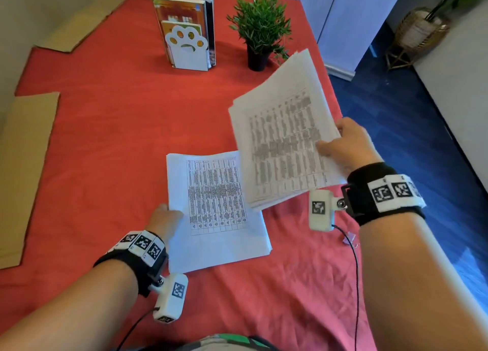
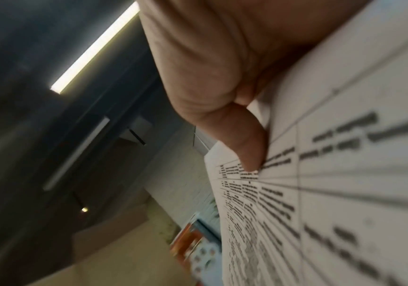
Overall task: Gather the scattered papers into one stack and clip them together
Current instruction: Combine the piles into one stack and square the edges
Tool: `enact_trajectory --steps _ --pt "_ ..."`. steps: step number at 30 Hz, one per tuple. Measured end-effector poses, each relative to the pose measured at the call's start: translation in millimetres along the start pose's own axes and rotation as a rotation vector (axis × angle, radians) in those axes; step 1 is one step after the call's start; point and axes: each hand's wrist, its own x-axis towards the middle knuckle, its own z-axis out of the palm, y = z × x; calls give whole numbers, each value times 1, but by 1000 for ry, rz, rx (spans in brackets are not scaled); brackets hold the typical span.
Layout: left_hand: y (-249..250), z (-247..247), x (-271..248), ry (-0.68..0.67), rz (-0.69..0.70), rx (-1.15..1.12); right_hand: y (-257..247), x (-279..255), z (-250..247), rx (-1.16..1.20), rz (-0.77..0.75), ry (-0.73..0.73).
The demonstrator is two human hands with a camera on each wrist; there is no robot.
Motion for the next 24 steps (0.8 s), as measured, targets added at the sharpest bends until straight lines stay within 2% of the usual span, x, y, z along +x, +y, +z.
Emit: enact_trajectory --steps 3,7,10,12,15,19,22,24 --pt "4 -9 -6 -54 39 3 11 -22 46 117 78 -149" --pt "5 -10 -9 -79 53 -25 47 -62 121 184 286 -357" --pt "-25 -4 31 -84 28 -13 65 -83 151 112 272 -426" --pt "-34 -2 46 -74 34 15 67 -88 156 37 255 -405" --pt "-6 -4 3 -60 58 45 63 -87 157 -67 214 -386" --pt "5 -5 -16 -48 46 136 52 -90 168 -310 102 -472" --pt "4 -7 -18 -28 117 173 52 -92 175 -407 105 -406" --pt "3 -9 -22 17 213 190 53 -89 172 -451 148 -356"
